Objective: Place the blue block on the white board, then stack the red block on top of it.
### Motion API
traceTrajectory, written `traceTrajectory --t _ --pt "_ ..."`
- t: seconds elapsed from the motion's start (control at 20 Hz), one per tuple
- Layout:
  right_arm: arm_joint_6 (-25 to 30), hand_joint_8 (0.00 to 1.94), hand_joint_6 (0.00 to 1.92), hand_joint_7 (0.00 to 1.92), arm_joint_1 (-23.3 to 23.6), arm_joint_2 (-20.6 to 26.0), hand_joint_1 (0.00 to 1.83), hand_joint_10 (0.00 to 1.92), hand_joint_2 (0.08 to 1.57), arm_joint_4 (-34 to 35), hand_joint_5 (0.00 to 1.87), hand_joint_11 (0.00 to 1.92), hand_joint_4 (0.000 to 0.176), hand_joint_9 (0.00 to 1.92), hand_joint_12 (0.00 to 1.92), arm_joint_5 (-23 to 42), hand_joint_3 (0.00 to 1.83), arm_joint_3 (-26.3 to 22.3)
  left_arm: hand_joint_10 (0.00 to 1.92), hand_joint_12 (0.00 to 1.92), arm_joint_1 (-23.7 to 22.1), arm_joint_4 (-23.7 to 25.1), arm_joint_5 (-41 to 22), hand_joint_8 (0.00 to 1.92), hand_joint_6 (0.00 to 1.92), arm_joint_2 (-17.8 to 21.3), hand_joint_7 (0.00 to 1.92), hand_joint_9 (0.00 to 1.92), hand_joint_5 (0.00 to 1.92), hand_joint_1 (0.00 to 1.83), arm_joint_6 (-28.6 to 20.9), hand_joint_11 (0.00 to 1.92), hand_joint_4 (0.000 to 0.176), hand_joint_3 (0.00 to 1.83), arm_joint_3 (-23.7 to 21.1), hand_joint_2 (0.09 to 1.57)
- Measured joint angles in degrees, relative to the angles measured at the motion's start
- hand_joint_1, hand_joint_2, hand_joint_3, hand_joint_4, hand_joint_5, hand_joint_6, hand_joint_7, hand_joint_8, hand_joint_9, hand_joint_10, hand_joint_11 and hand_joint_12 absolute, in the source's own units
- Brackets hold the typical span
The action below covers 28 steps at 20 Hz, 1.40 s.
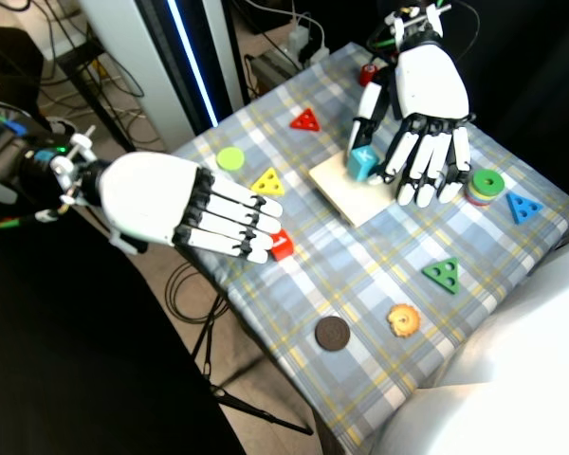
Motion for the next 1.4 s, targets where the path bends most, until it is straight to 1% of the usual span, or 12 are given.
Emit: traceTrajectory --t 0.1,0.15,0.25,0.65,0.7,0.85,0.9,1.05,1.1,1.15,1.25,1.4 --pt "0.0 0.00 0.00 0.62 0.0 0.0 0.77 0.00 1.36 0.0 0.59 0.41 0.000 0.62 0.46 0.0 0.00 0.0 0.00 0.87 0.0 0.0 0.0 0.00 0.98 0.0 0.64 0.51 0.97 1.02 0.0 0.00 0.176 0.00 0.0 1.11" --pt "0.0 0.00 0.00 0.62 0.0 0.0 0.75 0.00 1.37 0.0 0.59 0.41 0.000 0.61 0.46 0.0 0.00 0.0 0.00 0.85 0.0 -0.1 0.1 0.00 0.37 0.0 0.61 0.49 0.84 1.00 0.0 0.01 0.127 0.00 0.0 1.04" --pt "0.1 0.00 0.00 0.62 0.0 0.0 0.75 0.00 1.37 0.0 0.59 0.41 0.000 0.62 0.46 0.0 0.00 0.0 0.00 0.86 0.0 -0.2 0.1 0.00 0.03 0.0 0.60 0.49 0.87 1.00 0.0 0.01 0.121 0.00 0.0 1.00" --pt "0.2 0.00 0.00 0.61 0.0 0.0 0.74 0.00 1.37 0.0 0.59 0.40 0.000 0.60 0.44 0.0 0.00 0.0 0.00 0.86 0.8 -0.6 -0.7 0.00 0.00 0.1 0.57 0.47 0.79 0.98 0.0 0.00 0.132 0.00 -0.4 1.00" --pt "0.2 0.00 0.00 0.58 0.0 0.0 0.71 0.00 1.36 0.0 0.56 0.38 0.000 0.58 0.43 0.0 0.00 0.0 0.00 0.86 0.8 -0.6 -1.1 0.00 0.00 0.3 0.52 0.46 0.70 0.93 0.0 0.00 0.121 0.00 -0.8 1.00" --pt "0.2 0.00 0.00 0.54 0.1 -0.1 0.70 0.00 1.35 0.1 0.53 0.36 0.000 0.55 0.42 0.0 0.00 0.0 0.00 0.79 1.6 0.0 -3.3 0.00 0.00 1.6 0.47 0.42 0.50 0.90 -0.7 0.00 0.137 0.00 -3.1 0.98" --pt "0.2 0.00 0.00 0.51 0.4 -0.3 0.72 0.00 1.28 -0.2 0.50 0.32 0.000 0.50 0.43 -0.2 0.00 0.3 0.00 0.59 2.2 0.9 -4.3 0.00 0.00 2.5 0.24 0.26 0.22 0.87 -2.1 0.00 0.174 0.00 -4.4 0.89" --pt "0.2 0.00 0.00 0.47 2.4 -1.6 0.72 0.00 1.20 0.1 0.46 0.23 0.002 0.46 0.54 -1.1 0.01 1.4 0.00 0.49 3.3 4.1 -8.6 0.00 0.00 4.7 0.14 0.22 0.11 0.79 -7.8 0.00 0.176 0.00 -6.9 0.89" --pt "0.2 0.00 0.00 0.44 3.5 -2.3 0.73 0.00 1.12 -0.1 0.43 0.18 0.035 0.45 0.67 -1.8 0.00 2.2 0.00 0.26 3.8 5.6 -11.1 0.00 0.00 5.9 0.10 0.14 0.06 0.74 -10.9 0.00 0.176 0.00 -8.1 0.88" --pt "0.2 0.00 0.00 0.43 4.7 -3.2 0.78 0.00 1.10 -0.1 0.42 0.15 0.034 0.45 0.75 -3.2 0.00 3.0 0.00 0.21 4.7 6.9 -14.1 0.00 0.00 7.4 0.08 0.10 0.06 0.74 -14.3 0.00 0.176 0.00 -9.4 0.87" --pt "0.2 0.00 0.00 0.43 6.8 -4.9 0.83 0.00 1.06 -0.3 0.44 0.11 0.025 0.44 0.87 -6.4 0.00 5.1 0.00 0.43 7.2 8.9 -19.2 0.00 0.00 10.5 0.07 0.09 0.08 0.72 -19.6 0.00 0.176 0.00 -12.3 0.86" --pt "-1.0 0.00 0.00 0.46 9.2 -6.8 0.87 0.00 1.02 -0.4 0.47 0.11 0.026 0.47 0.95 -10.9 0.00 7.0 0.00 0.46 10.9 12.3 -24.7 0.00 0.00 14.1 0.07 0.09 0.11 0.71 -27.2 0.00 0.176 0.00 -15.5 0.85"
